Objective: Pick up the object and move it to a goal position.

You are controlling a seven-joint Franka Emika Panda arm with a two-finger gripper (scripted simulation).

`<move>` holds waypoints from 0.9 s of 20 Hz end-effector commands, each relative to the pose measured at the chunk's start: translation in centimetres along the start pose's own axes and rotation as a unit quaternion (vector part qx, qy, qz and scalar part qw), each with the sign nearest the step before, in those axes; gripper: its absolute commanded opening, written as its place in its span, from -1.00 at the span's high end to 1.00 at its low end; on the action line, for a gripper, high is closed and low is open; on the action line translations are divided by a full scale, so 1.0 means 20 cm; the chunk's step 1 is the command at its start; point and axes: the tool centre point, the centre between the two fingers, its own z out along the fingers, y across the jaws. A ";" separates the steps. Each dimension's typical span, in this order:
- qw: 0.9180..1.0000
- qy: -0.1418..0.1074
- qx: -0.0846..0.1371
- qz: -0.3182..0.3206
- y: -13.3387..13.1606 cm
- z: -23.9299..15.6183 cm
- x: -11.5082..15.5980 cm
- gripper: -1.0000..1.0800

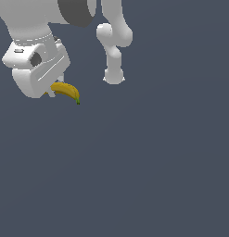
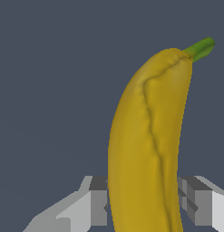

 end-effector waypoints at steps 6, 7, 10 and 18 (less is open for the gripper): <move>1.000 -0.001 0.000 0.000 0.01 -0.26 -0.17 1.00; 1.000 -0.001 0.000 0.000 0.01 -0.28 -0.18 1.00; 1.000 -0.001 0.000 0.001 0.01 -0.33 -0.22 1.00; 1.000 -0.001 0.000 0.001 0.02 -0.37 -0.25 1.00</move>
